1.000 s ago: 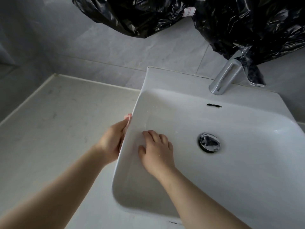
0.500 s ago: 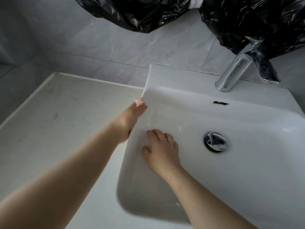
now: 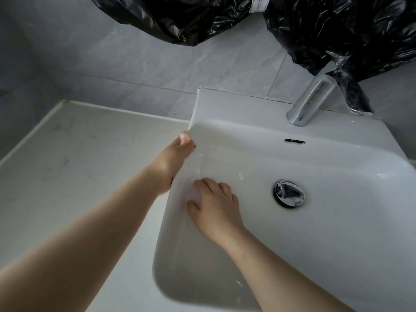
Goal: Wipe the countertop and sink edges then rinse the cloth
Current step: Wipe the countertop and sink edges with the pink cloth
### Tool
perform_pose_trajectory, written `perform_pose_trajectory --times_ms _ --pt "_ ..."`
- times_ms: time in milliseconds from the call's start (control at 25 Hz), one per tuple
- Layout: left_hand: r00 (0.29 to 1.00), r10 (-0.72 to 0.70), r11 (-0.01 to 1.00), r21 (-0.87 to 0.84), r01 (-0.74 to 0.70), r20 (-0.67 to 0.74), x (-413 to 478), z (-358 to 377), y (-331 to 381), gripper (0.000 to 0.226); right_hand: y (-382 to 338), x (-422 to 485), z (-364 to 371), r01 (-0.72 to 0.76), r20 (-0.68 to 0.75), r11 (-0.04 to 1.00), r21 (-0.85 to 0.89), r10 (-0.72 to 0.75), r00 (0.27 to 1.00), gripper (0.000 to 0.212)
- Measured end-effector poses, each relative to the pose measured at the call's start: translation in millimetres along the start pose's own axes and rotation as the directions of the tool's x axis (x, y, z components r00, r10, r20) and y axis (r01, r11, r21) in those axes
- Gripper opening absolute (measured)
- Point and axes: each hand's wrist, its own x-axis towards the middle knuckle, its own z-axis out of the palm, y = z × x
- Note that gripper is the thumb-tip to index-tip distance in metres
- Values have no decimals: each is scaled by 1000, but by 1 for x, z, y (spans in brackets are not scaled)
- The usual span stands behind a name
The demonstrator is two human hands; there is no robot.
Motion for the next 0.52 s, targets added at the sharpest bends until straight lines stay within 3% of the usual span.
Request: perform_pose_trajectory --times_ms 160,280,400,520 --pt "994 21 994 111 -9 -109 31 3 12 31 0 -7 -1 39 14 999 -22 -39 999 52" --pt "987 -71 993 88 83 -141 16 2 -3 40 7 7 -13 82 46 997 0 -82 996 49" --pt "982 -49 995 79 64 -183 24 6 -2 28 11 45 -33 123 -174 989 -78 -135 975 52" --pt "974 1 968 244 56 -227 57 12 17 36 14 91 -51 78 -300 980 -182 -131 945 58"
